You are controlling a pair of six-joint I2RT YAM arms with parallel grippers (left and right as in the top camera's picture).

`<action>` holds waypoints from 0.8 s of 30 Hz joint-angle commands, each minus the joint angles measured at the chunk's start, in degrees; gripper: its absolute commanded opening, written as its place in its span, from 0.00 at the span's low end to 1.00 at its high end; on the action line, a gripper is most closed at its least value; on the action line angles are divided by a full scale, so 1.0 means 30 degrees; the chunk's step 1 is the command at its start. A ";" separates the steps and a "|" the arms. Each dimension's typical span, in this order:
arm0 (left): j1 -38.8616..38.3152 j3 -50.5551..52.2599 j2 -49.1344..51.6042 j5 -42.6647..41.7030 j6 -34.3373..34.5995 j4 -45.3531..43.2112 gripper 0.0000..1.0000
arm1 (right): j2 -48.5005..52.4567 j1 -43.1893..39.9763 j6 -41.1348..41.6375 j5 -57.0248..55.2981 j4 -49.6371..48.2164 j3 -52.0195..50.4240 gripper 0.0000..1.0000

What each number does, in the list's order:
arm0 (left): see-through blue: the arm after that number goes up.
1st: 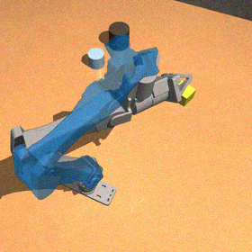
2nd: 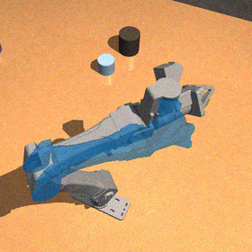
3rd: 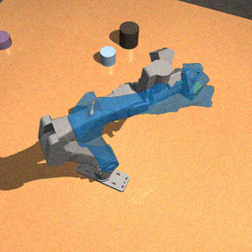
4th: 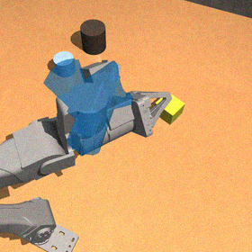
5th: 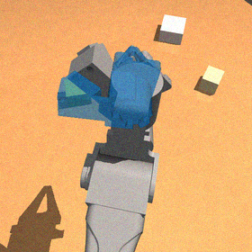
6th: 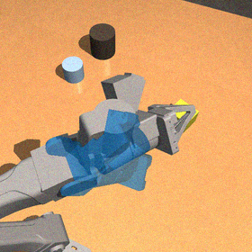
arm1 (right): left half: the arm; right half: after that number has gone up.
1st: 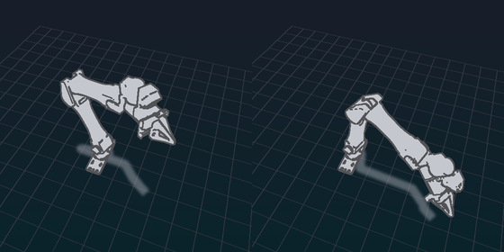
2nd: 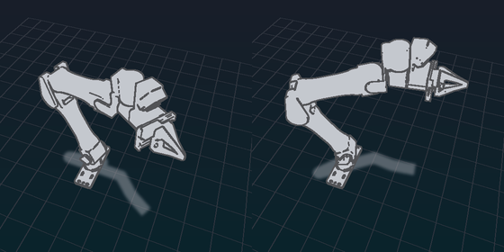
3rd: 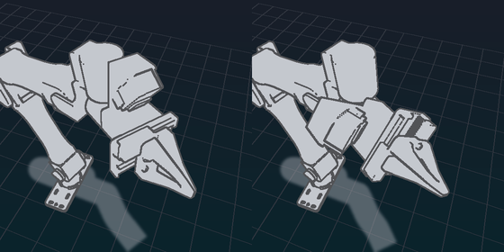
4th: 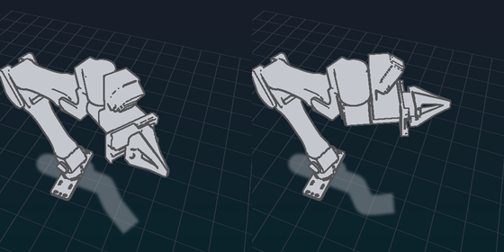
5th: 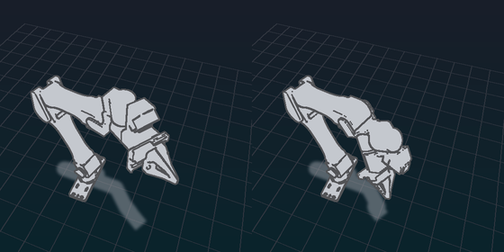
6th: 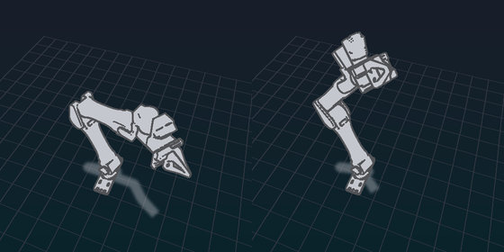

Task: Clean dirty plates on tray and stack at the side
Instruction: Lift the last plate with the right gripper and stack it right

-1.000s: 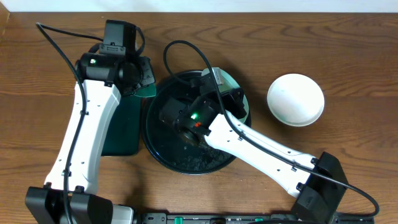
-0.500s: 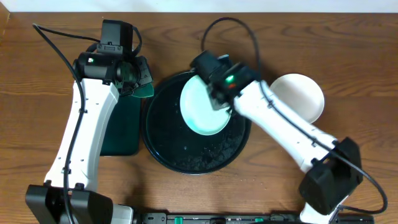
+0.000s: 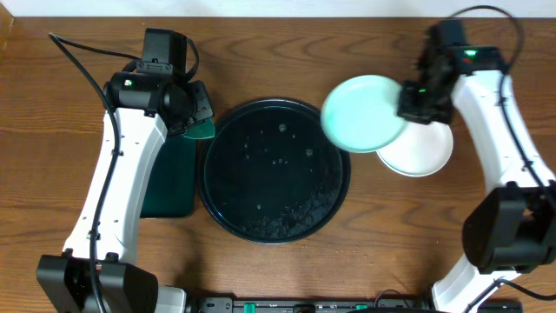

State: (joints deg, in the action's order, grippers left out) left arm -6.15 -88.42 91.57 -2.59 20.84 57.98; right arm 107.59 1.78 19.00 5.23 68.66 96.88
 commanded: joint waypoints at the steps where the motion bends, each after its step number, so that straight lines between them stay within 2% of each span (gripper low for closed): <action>1: 0.0080 0.0029 0.0117 0.0233 0.0160 0.0029 0.07 | -0.0780 -0.1712 0.1770 -0.3118 -0.0452 -0.0721 0.01; 6: 0.0080 0.0029 0.0495 0.0233 0.0160 0.0386 0.07 | -0.0780 -0.2790 0.2980 -0.4233 -0.2164 -0.3271 0.01; 11: 0.0080 0.0029 0.0874 0.0248 0.0146 0.0510 0.07 | -0.0772 -0.3679 0.3060 -0.4211 -0.3752 -0.5428 0.03; 14: 0.0087 0.0029 0.0874 0.0248 0.0131 0.0379 0.07 | -0.0772 -0.3665 0.1559 -0.3570 -0.3956 -0.5479 0.17; 15: 0.0087 0.0029 0.0874 0.0240 -0.0022 0.0386 0.07 | -0.0780 -0.3592 0.1559 -0.3555 -0.3810 -0.5450 0.26; 17: 0.0087 0.0022 0.0874 0.0248 -0.0393 0.0481 0.07 | -0.0780 -0.3446 0.1042 -0.2914 -0.3570 -0.5399 0.38; 21: 0.0408 0.0022 0.0874 0.0248 -0.1341 0.1042 0.07 | -0.0780 -0.2987 -0.0780 -0.0612 -0.2514 -0.4160 0.47; 24: 0.1151 0.0029 0.0874 0.0488 -0.3016 0.1676 0.08 | -0.0780 -0.2084 -0.2477 0.0437 -0.1472 -0.2317 0.61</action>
State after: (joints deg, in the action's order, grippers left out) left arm -5.26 -88.42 94.08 -2.61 18.06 61.67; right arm 106.43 -7.51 18.59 0.73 62.94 83.53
